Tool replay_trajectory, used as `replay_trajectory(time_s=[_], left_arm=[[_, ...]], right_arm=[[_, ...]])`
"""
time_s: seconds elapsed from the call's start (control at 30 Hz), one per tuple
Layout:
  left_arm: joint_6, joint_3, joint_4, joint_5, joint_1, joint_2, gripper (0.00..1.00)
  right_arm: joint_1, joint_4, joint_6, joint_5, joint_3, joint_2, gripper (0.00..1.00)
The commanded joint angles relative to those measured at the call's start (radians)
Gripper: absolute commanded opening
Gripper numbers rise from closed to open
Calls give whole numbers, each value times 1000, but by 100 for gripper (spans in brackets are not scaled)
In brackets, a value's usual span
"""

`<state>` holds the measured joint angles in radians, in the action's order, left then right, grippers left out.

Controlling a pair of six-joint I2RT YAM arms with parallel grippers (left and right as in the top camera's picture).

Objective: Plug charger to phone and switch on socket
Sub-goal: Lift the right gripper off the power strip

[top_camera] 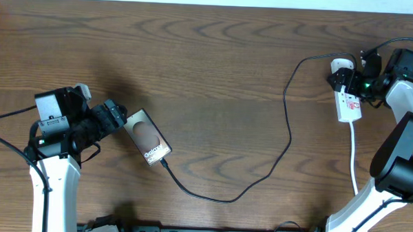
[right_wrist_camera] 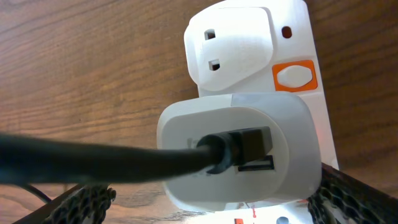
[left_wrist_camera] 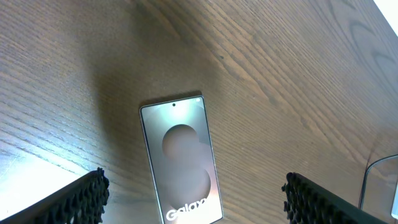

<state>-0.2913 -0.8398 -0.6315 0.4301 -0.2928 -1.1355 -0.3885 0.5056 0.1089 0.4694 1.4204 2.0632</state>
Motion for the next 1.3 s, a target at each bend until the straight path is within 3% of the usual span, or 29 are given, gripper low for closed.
replay_trajectory(time_s=[0.0, 0.27, 0.5, 0.7, 1.27], left_arm=[[6, 6, -4, -13, -3, -3, 89], [6, 6, -5, -13, -3, -3, 89], [6, 6, -5, -13, -3, -3, 89], [6, 6, -5, -13, -3, -3, 89], [6, 6, -5, -13, -3, -3, 89]], right_arm=[[27, 68, -80, 103, -43, 35, 97], [-4, 134, -198, -166, -32, -179, 98], [-3, 230, -412, -428, -32, -380, 99], [-3, 294, -438, -434, -32, -475, 99], [-3, 328, -438, -434, -32, -479, 99]])
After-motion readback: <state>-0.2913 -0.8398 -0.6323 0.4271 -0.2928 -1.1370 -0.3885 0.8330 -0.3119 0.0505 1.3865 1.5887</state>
